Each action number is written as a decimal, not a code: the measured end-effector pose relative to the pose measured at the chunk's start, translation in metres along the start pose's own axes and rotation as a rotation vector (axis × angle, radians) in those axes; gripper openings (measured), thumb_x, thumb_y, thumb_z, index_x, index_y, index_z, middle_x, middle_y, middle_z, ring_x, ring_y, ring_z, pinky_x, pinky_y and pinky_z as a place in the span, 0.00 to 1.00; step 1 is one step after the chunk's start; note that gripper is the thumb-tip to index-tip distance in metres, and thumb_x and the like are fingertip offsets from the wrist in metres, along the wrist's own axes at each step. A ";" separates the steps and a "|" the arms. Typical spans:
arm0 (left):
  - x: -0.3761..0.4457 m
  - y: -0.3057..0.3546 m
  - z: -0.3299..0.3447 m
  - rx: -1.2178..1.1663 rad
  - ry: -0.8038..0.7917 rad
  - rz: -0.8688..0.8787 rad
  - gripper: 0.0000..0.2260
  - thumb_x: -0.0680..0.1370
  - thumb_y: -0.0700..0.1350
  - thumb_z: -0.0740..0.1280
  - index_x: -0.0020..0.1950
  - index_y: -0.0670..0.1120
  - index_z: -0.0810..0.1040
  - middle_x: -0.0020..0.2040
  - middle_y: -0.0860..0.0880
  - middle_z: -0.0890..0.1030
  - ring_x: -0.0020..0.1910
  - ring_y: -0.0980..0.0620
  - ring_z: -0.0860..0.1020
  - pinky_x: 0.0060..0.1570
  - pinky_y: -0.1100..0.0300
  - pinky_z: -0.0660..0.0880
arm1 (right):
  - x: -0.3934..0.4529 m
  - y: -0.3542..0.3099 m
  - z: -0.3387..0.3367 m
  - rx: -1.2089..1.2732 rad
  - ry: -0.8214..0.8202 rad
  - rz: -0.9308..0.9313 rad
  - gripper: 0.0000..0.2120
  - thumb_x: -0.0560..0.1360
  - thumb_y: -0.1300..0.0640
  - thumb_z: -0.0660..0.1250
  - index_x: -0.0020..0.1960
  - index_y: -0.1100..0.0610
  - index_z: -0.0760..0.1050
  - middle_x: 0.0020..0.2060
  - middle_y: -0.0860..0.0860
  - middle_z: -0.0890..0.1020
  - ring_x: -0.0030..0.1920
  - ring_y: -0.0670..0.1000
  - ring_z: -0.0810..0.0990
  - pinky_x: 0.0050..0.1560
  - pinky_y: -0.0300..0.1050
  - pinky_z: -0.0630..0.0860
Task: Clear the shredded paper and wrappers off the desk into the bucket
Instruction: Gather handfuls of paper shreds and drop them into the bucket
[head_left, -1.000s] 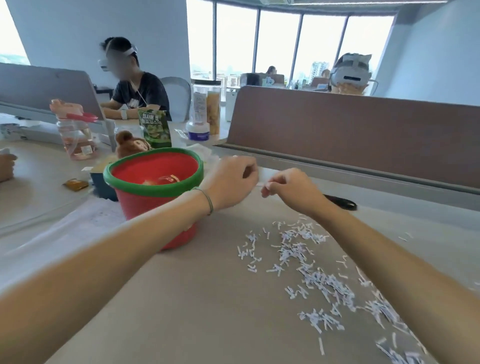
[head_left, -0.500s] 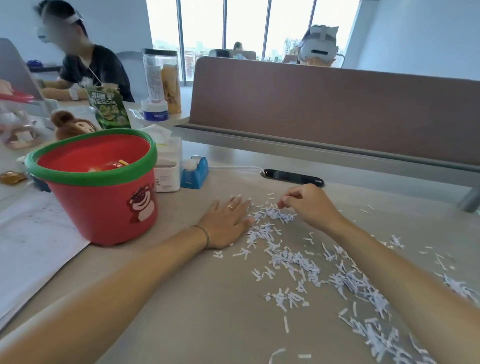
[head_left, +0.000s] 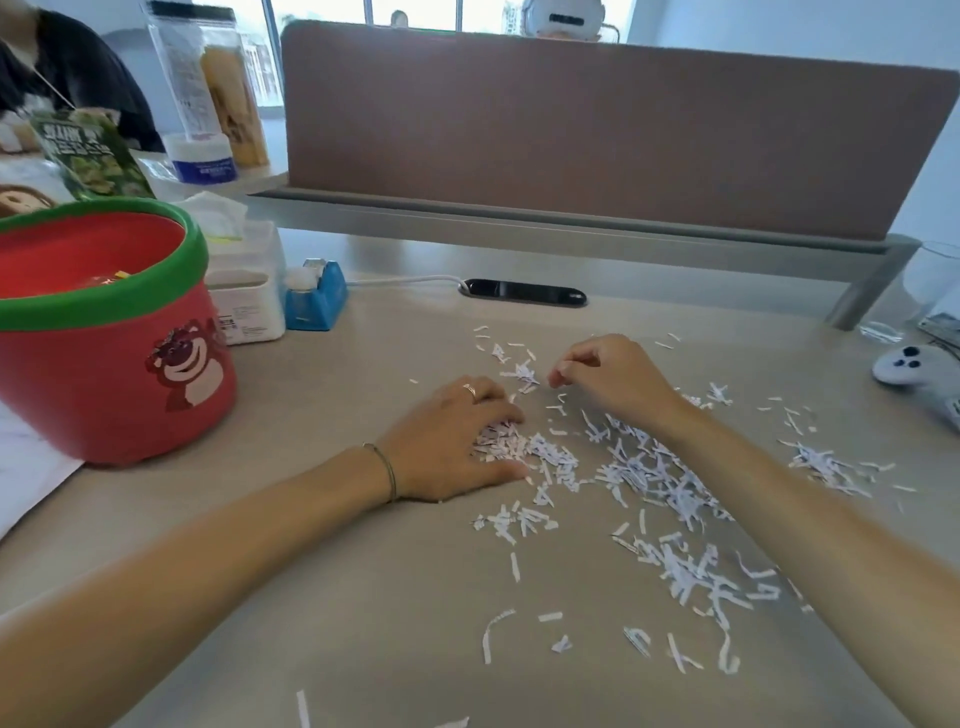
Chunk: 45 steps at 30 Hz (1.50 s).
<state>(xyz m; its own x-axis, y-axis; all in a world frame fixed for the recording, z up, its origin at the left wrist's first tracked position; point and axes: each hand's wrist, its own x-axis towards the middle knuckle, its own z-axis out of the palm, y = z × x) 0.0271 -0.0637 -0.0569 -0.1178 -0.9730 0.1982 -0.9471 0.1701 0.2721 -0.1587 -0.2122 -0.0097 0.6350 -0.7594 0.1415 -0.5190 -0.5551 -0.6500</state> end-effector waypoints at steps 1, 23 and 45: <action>0.002 -0.001 0.002 0.025 0.080 0.015 0.24 0.75 0.70 0.63 0.64 0.57 0.76 0.60 0.55 0.74 0.61 0.53 0.71 0.62 0.55 0.71 | -0.004 0.002 0.000 -0.004 -0.006 0.007 0.12 0.78 0.56 0.66 0.42 0.50 0.87 0.40 0.40 0.85 0.43 0.38 0.81 0.43 0.35 0.71; 0.050 0.032 0.012 -0.245 0.307 -0.051 0.20 0.79 0.48 0.66 0.29 0.49 0.64 0.26 0.51 0.67 0.28 0.54 0.66 0.33 0.58 0.67 | -0.092 0.064 -0.006 -0.457 -0.086 -0.169 0.36 0.76 0.30 0.54 0.78 0.46 0.63 0.77 0.50 0.67 0.77 0.52 0.62 0.76 0.52 0.58; 0.060 0.047 0.012 -0.312 0.357 -0.108 0.23 0.80 0.47 0.67 0.27 0.50 0.62 0.25 0.55 0.69 0.28 0.56 0.67 0.31 0.68 0.62 | -0.069 0.054 -0.003 -0.460 0.058 -0.253 0.20 0.78 0.52 0.63 0.30 0.54 0.63 0.24 0.50 0.70 0.28 0.54 0.67 0.32 0.49 0.63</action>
<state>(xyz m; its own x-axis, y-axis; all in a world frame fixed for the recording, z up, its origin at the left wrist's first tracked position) -0.0282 -0.1154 -0.0431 0.1379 -0.8826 0.4494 -0.8074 0.1626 0.5672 -0.2323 -0.1903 -0.0519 0.7472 -0.5926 0.3009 -0.5591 -0.8052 -0.1974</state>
